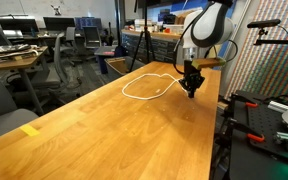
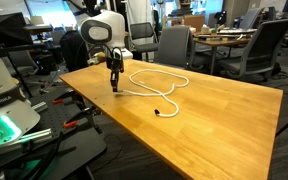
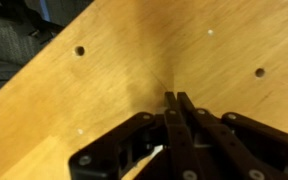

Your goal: Make a knot with the object on the table

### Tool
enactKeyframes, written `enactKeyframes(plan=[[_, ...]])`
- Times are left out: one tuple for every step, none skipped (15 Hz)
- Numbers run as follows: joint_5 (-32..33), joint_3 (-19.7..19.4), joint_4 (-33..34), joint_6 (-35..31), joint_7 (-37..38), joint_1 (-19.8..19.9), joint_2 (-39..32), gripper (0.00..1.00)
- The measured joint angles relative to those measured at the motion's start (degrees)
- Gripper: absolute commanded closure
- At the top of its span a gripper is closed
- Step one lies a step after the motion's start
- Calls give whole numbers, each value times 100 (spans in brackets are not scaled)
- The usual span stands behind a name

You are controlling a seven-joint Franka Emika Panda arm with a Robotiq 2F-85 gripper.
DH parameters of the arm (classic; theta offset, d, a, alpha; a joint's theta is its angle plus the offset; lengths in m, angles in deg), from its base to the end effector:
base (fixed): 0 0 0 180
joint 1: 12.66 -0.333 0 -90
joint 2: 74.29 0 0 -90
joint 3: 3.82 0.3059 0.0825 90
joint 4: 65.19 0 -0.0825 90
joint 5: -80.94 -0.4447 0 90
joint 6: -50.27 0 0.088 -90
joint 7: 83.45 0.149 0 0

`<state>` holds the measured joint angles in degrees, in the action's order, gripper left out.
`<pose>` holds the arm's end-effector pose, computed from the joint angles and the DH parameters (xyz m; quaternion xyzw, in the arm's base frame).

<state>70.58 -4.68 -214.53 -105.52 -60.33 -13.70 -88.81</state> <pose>0.4254 -0.0030 0.0443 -0.9569 0.2805 0.0744 0.0145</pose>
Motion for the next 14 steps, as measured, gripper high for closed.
enactKeyframes(plan=[[-108,113,38,9,-236,8,138,92],[-120,216,78,41,-360,-25,313,93],[-115,326,132,124,-412,-105,518,93],[-113,451,192,233,-434,-219,721,93],[-114,604,259,359,-443,-355,898,81],[-114,772,342,491,-442,-512,1041,68],[-78,931,440,617,-431,-685,1129,93],[45,1052,552,753,-414,-842,1151,86],[133,1124,645,850,-389,-954,1133,78],[178,1150,695,883,-388,-1003,1102,44],[221,1145,716,896,-390,-1004,1073,43],[226,1134,714,897,-392,-1000,1052,42],[396,1092,710,897,-276,-992,1044,35],[706,1011,725,1056,-80,-982,1052,28]])
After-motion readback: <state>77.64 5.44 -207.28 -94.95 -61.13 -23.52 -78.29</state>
